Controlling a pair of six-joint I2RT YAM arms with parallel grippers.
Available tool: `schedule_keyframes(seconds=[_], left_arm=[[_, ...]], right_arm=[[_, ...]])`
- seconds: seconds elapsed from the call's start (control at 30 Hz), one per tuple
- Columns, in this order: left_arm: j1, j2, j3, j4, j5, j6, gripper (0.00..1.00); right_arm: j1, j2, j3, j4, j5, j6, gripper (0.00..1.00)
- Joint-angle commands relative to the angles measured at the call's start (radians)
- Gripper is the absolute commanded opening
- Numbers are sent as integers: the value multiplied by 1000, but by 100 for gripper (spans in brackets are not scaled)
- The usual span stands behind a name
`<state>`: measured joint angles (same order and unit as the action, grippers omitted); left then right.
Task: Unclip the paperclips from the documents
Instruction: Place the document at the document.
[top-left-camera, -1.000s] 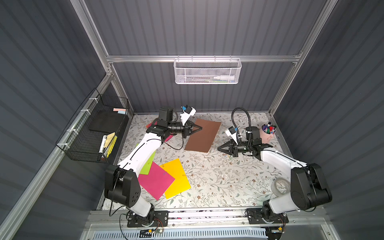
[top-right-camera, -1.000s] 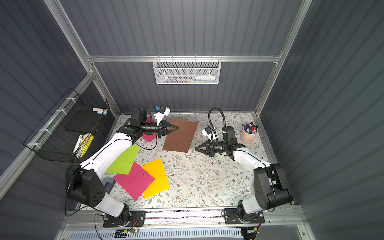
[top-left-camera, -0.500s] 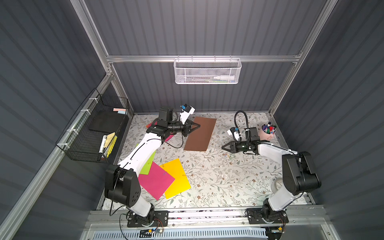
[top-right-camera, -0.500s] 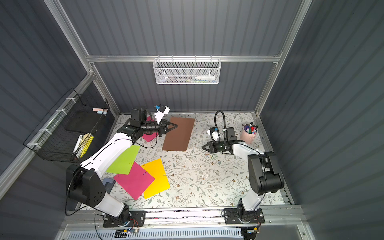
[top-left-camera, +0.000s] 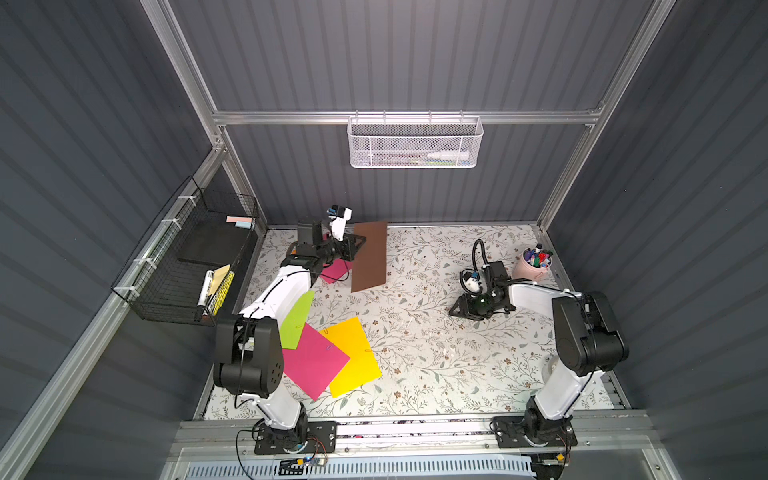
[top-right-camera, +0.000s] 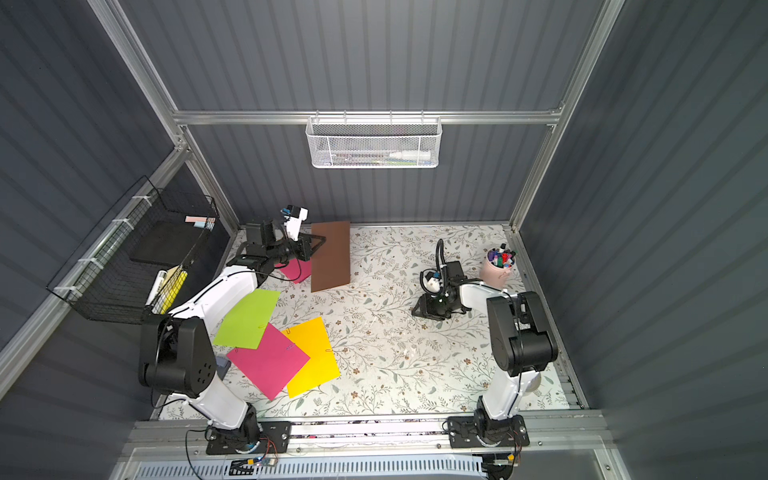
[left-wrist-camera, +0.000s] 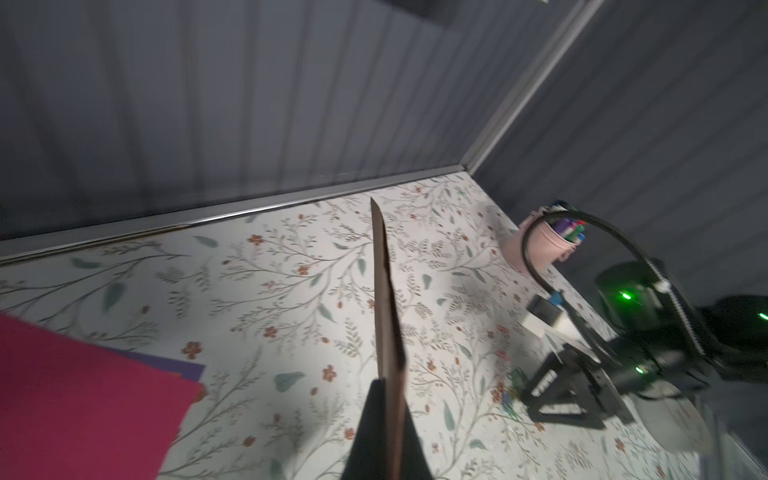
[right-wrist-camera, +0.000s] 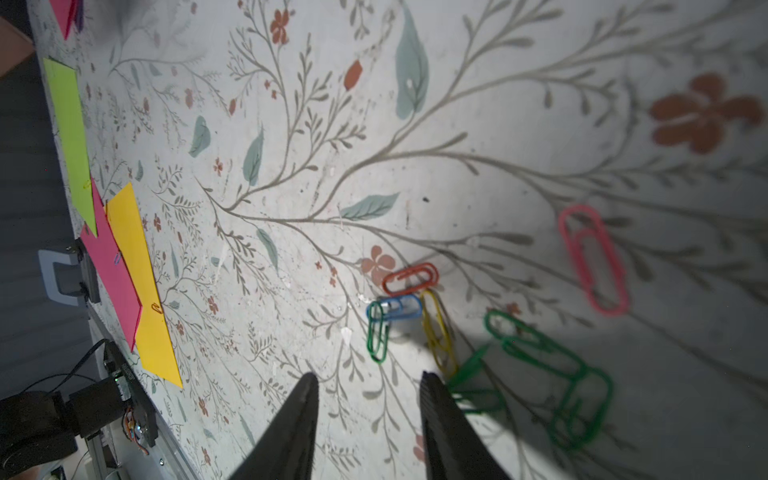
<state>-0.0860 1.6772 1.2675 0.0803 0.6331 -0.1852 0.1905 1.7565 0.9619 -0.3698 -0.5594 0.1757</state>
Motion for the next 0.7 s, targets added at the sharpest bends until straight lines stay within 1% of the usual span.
schedule_keyframes(seconds=[0.0,0.1,0.2,0.33,0.5,0.53,0.57,0.6,0.63,0.67], left_arm=[[61,71,2,84,-32,-48,0],[123,127,-11,175,-35,-104,0],[180,200,2,224,-60,-142,0],[238,333,59,203,-93,-157,0],[272,380,107,119,-297,-166,1],[280,381,113,101,-335,-173,7],[285,381,115,87,-372,-174,22],[290,380,126,61,-420,-175,48],[293,379,134,37,-458,-174,66],[295,376,136,22,-482,-176,78]], right_arm=[[14,-49,26,-71,99,-4,46],[29,-93,35,-78,151,-8,48],[38,-120,46,-122,157,-15,48],[42,-134,63,-149,142,-27,49],[53,-145,77,-174,117,-30,49],[56,-149,79,-174,112,-29,49],[60,-152,80,-174,109,-28,49],[63,-154,82,-175,102,-28,50],[67,-153,85,-177,94,-27,50],[70,-152,88,-179,87,-28,50]])
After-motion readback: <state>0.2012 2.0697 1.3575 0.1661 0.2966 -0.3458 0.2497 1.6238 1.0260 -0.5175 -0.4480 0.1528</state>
